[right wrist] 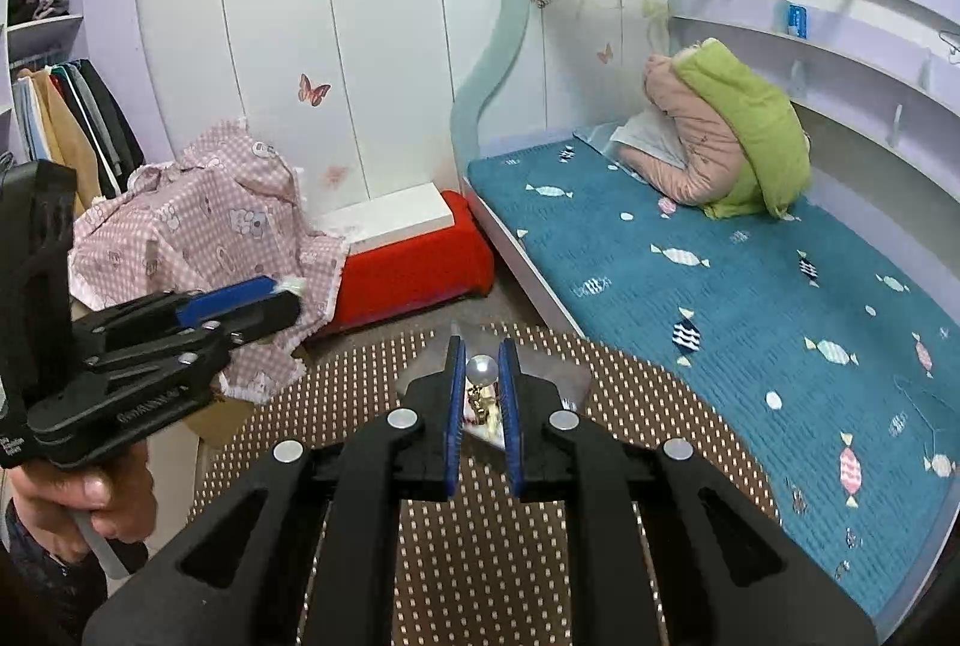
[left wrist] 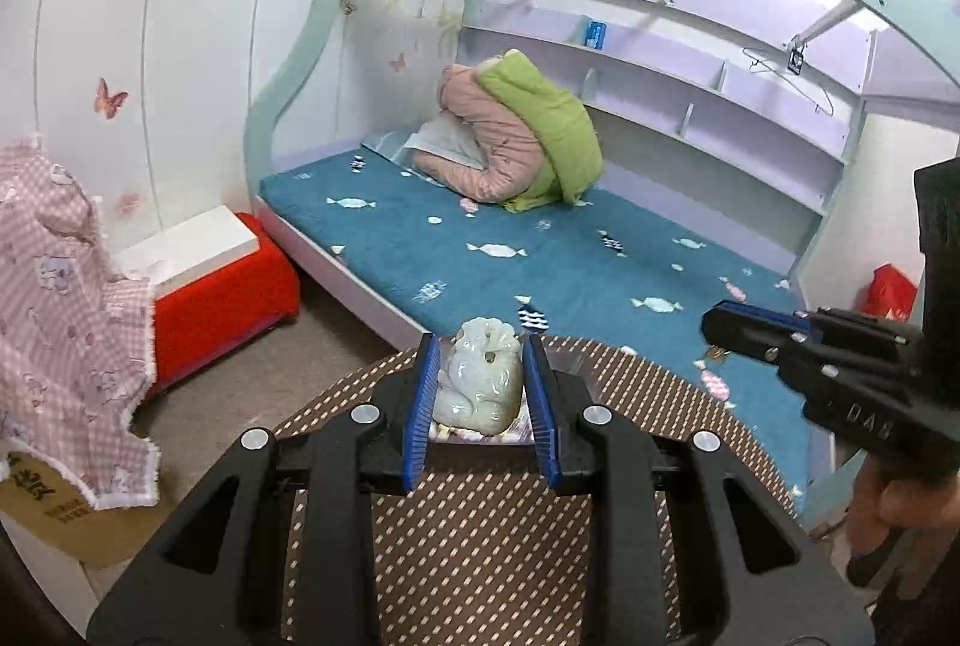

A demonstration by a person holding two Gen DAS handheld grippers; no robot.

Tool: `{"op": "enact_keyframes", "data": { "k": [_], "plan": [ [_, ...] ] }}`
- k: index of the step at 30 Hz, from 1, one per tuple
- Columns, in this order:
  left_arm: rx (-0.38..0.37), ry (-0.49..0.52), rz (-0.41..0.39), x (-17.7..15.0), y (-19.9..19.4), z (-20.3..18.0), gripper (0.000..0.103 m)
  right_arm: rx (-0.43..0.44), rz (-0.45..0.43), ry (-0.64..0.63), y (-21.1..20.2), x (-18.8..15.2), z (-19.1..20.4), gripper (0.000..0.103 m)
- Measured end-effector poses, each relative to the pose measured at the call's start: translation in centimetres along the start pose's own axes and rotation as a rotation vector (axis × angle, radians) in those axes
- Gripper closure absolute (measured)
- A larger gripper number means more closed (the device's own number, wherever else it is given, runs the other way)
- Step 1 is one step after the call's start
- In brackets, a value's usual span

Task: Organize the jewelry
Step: 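Carry the pendant and pearl charm over the black box and open both tools, then withdraw both open tools from the black box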

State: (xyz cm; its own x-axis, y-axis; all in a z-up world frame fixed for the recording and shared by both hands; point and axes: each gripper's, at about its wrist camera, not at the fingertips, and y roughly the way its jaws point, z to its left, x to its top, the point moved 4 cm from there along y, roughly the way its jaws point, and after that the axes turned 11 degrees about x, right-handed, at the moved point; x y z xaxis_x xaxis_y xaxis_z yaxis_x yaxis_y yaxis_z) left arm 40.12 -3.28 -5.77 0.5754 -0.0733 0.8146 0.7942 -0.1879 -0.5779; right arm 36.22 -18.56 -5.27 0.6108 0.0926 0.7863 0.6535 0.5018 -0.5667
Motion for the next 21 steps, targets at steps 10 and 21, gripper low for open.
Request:
{"op": "enact_keyframes", "data": {
  "k": [10, 21],
  "plan": [
    [-0.008, -0.023, 0.104, 3.0, 6.6, -1.3, 0.075, -0.008, 0.089, 0.070, 5.3, 1.4, -3.5, 0.093],
    [-0.010, 0.003, 0.175, 2.2, 11.8, -2.0, 0.074, 0.006, 0.154, 0.148, 9.4, 0.4, -5.7, 0.090]
  ]
}}
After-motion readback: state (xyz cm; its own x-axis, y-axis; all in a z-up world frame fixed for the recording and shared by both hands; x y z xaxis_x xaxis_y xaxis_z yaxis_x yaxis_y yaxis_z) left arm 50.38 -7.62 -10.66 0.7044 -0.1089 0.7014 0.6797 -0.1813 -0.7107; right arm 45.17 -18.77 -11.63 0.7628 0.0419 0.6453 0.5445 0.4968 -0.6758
